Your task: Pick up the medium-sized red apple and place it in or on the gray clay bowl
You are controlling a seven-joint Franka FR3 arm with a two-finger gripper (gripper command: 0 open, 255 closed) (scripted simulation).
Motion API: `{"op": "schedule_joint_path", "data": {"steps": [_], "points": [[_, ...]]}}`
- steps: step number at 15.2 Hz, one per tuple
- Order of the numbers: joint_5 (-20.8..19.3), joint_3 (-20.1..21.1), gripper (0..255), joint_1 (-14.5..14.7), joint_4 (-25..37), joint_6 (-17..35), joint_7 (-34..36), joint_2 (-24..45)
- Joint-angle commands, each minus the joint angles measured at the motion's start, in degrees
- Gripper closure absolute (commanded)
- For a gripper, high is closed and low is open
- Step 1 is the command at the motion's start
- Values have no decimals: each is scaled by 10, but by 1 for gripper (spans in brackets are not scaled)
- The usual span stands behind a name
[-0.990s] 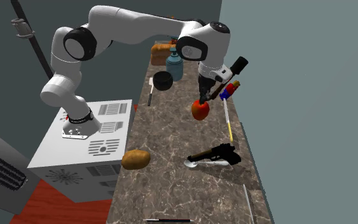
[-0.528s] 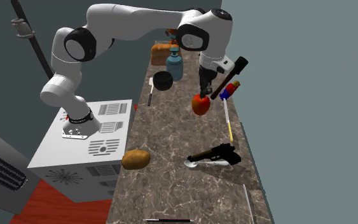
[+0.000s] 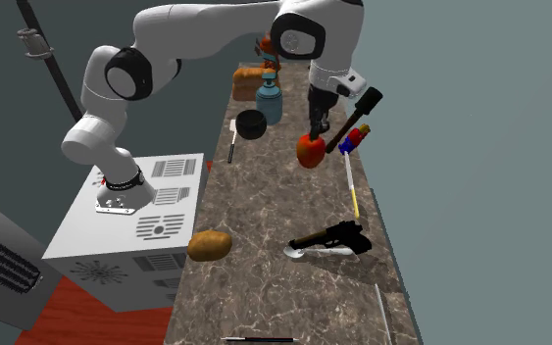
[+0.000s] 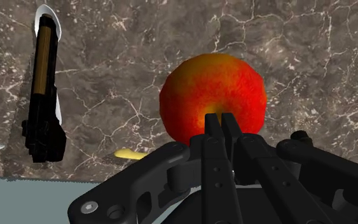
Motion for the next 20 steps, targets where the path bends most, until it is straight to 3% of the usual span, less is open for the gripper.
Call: {"op": "schedule_joint_path", "data": {"steps": [1,5,7,8,9,10,11,20], "points": [[2,1,255,-5,40,-26,3,14],[9,5,255,-18,140,-84,10,56],[-2,1,255,16,14,-36,20,-23],[0,1,255,7,37,-43,15,-5],[0,1,0,7,37,-43,15,-5],[-46,-12,0,52,-197,125,-93,-150],[-73,-16,0,71,-332,240,-176,-238],[-73,-4,0,62,-377,295,-176,-229]]}}
